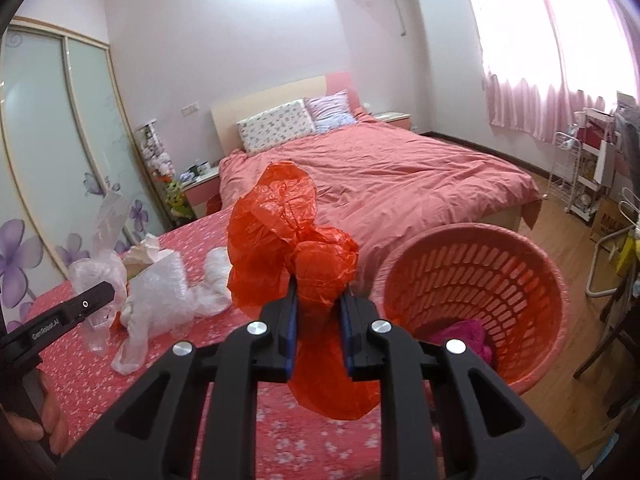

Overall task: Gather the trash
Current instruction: 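Carry both bags over the basket and open both tools to release them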

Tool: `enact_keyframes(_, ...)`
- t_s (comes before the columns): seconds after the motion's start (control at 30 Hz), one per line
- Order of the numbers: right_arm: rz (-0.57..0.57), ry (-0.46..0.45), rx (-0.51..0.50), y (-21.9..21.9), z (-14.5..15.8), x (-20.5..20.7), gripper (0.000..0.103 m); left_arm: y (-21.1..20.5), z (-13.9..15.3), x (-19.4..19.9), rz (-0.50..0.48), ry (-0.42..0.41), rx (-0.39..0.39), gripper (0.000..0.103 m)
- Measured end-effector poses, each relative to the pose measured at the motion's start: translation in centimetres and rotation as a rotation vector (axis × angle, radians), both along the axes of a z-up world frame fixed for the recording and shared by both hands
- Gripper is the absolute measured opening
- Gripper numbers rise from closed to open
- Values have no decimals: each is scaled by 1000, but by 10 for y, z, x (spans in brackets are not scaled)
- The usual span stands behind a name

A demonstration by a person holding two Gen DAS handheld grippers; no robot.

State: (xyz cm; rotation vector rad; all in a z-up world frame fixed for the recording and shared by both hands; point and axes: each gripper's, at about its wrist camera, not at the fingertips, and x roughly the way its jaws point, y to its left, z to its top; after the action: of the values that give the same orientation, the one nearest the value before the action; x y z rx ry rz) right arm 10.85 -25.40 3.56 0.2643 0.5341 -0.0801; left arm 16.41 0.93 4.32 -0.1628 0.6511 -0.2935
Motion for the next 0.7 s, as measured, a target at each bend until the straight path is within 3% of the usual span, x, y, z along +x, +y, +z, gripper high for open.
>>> enact_keyframes(0.37, -149, -80, -121, -39, 6, -27, 19, -73, -2, -2, -143, -9, 2, 27)
enact_keyframes(0.7, -245, -74, -88, -87, -4, -34, 19, -136, -10, 1, -280, 0, 1, 27)
